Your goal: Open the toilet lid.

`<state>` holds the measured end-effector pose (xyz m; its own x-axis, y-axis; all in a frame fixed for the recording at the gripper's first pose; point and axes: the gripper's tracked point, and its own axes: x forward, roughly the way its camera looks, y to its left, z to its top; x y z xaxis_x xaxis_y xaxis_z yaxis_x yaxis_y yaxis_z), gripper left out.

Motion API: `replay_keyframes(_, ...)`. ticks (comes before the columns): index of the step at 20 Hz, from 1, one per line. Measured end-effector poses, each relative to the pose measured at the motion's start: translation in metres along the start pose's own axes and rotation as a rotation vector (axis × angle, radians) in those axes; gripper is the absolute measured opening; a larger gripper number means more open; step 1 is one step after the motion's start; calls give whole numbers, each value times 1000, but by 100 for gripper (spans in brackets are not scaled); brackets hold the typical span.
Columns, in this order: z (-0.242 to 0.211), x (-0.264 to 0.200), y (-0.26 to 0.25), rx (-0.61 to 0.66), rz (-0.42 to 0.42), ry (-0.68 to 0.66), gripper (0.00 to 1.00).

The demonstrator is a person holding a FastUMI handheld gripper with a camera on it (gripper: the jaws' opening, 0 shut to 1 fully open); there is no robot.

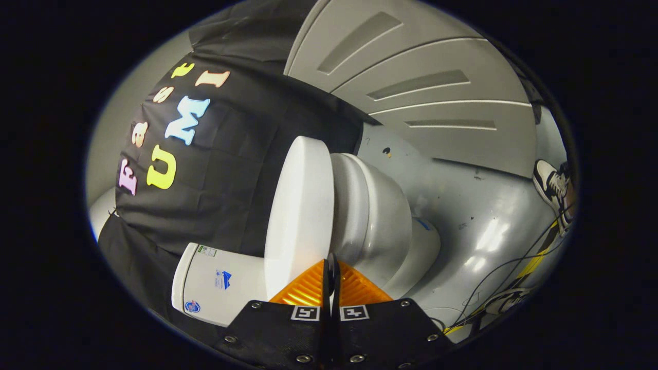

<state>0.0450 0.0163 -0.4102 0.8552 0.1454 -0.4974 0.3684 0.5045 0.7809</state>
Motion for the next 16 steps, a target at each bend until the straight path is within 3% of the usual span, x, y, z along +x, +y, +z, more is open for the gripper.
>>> replay_keyframes(7, 11, -20, 55, -236, -22, -35, 0)
replay_keyframes(11, 12, -30, 86, -475, -19, -57, 0)
replay_keyframes(16, 10, -38, 109, -551, -61, -70, 0)
